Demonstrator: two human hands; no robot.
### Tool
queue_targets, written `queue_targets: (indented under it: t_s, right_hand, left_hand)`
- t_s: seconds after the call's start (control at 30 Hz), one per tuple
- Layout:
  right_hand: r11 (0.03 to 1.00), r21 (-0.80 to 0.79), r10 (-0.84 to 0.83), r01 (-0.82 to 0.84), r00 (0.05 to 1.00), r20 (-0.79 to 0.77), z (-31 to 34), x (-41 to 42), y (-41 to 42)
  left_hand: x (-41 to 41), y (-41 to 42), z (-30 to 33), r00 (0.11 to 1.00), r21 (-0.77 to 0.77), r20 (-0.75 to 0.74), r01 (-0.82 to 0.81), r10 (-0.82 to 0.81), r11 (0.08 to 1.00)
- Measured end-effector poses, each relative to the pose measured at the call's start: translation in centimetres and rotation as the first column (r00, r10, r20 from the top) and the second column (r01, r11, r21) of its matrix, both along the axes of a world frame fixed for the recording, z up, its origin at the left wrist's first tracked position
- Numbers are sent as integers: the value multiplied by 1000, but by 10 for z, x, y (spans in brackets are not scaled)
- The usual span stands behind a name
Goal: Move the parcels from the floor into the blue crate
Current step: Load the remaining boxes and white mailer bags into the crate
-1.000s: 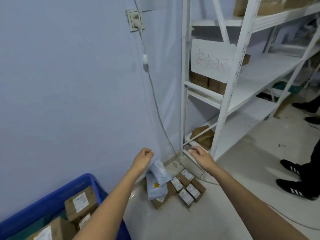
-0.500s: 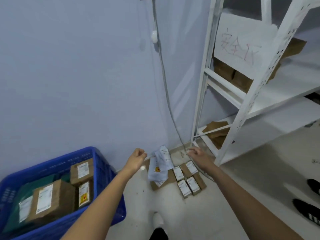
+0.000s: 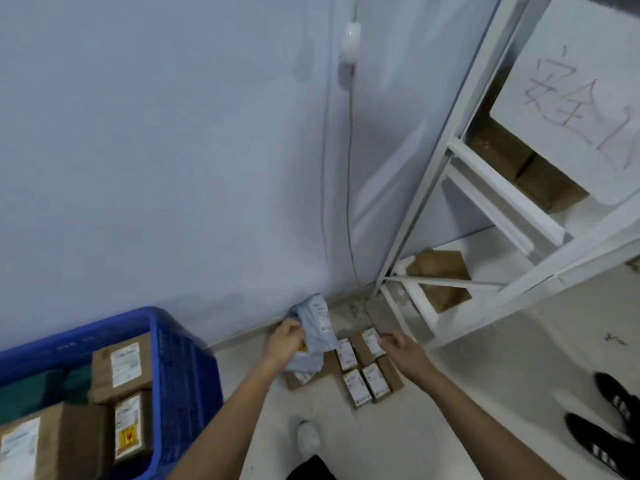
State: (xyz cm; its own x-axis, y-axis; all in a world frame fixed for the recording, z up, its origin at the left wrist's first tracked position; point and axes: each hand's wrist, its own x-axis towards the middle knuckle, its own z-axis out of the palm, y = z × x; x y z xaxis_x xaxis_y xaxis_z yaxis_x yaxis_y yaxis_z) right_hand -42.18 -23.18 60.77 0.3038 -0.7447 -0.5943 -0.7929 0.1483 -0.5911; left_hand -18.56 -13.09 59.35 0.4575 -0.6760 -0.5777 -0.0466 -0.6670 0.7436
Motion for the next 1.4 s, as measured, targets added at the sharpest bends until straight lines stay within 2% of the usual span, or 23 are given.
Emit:
queue_targets:
  t_s: [0.23,0.33,0.5,0.63,0.8,0.93,1.07,1.13,1.23,1.3,1.4]
  right_hand:
    - [990,124,83,-74,995,-64,-49,39,-23]
    - [986,149,89,-77,993,-80,-93,53,-45]
    - [986,157,71,-53,991,-112,-208,68,-84]
    - [962,250,144,-109,982,-124,-310,89,-119]
    - [950,256,214,-180,971,-110,-435,117,-160]
    - [962,238,169,-136,978,-125,-510,138,-185]
    - [969,241,87,-58,990,-114,-576,158,-201]
    - [960,281,31,-9,997,-75,-600,169,-202]
    - [932,362,35,-16,998,-45,-618,180,-199]
    - [927,375,6,15,998,-57,-614,181,-191]
    - [917,398,-26,16,999,19,-595,172,-174]
  left_hand:
    - [25,-3,-52,994,93,-68,-76,82,993]
    - [31,-7,-94,988,103,-67,-130,137,986]
    - [33,-29,-199,962,187,-120,-220,245,957]
    - [40,-66,-291,935,208,-98,-316,342,925]
    - [45,-111,-402,924,220,-90,-347,373,912]
    - [52,-144,-483,940,239,-59,-313,336,919]
    - [58,-163,-557,914,235,-76,-373,399,898]
    - [59,-169,-589,902,223,-101,-391,420,893]
    - [55,-176,-622,888,194,-218,-367,405,910]
    - [44,-175,-624,876,175,-248,-381,415,908]
    - [21,-163,-599,877,165,-191,-414,441,895]
